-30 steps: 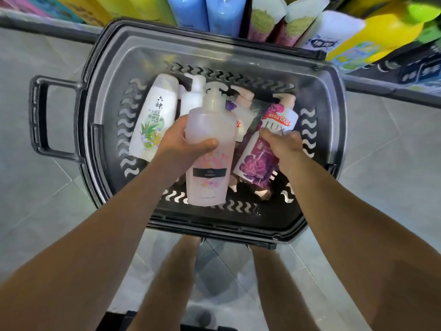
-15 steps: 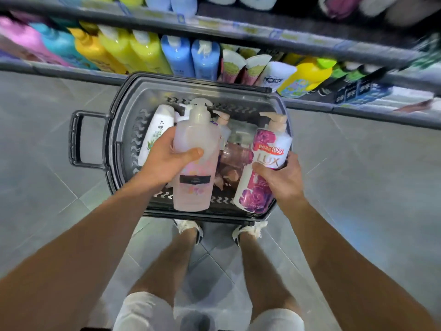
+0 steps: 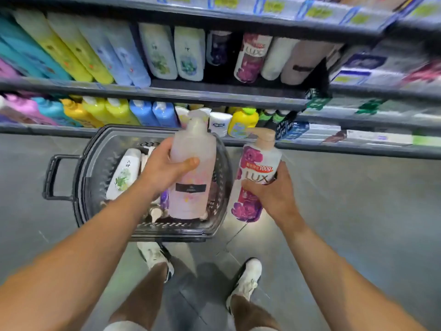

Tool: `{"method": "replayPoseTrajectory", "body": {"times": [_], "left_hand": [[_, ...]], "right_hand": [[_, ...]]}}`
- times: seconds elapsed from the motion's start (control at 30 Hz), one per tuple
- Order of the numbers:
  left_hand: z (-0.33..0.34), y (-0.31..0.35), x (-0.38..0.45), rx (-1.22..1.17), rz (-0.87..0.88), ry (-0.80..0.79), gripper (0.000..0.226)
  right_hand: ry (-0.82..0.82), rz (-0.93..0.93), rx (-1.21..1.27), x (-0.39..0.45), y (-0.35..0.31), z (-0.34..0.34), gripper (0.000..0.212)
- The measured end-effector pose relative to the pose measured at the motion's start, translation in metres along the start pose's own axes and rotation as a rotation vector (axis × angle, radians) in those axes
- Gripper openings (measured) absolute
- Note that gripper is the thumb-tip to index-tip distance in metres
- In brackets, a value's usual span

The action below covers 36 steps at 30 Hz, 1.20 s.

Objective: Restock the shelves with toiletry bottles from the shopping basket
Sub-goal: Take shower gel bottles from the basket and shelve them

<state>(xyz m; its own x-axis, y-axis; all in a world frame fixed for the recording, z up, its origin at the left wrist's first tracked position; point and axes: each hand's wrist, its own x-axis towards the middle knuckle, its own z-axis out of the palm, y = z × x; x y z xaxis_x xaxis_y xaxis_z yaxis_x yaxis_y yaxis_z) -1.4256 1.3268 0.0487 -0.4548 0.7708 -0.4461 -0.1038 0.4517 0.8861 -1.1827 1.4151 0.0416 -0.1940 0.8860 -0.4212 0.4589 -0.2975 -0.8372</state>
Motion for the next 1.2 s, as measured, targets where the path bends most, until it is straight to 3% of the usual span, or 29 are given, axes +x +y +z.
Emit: {"method": "replayPoseTrajectory", "body": {"times": [0.4,0.77,1.2], "left_hand": [[0.109,0.024,-0.024,0.011,0.145,-0.002,0.068],[0.118,0.007,0.040,-0.047,0.219,-0.065,0.056],[0.165,-0.032,0.160,-0.056,0.421,0.017,0.057]], "right_hand": [[0.045,-0.055,-0.019,0.011,0.031,-0.117,0.069],[0.145,-0.132,0.004,0.046,0.042,-0.091,0.062],[0.178,-0.323,0.144,0.184,0.104,-0.073,0.057]]}}
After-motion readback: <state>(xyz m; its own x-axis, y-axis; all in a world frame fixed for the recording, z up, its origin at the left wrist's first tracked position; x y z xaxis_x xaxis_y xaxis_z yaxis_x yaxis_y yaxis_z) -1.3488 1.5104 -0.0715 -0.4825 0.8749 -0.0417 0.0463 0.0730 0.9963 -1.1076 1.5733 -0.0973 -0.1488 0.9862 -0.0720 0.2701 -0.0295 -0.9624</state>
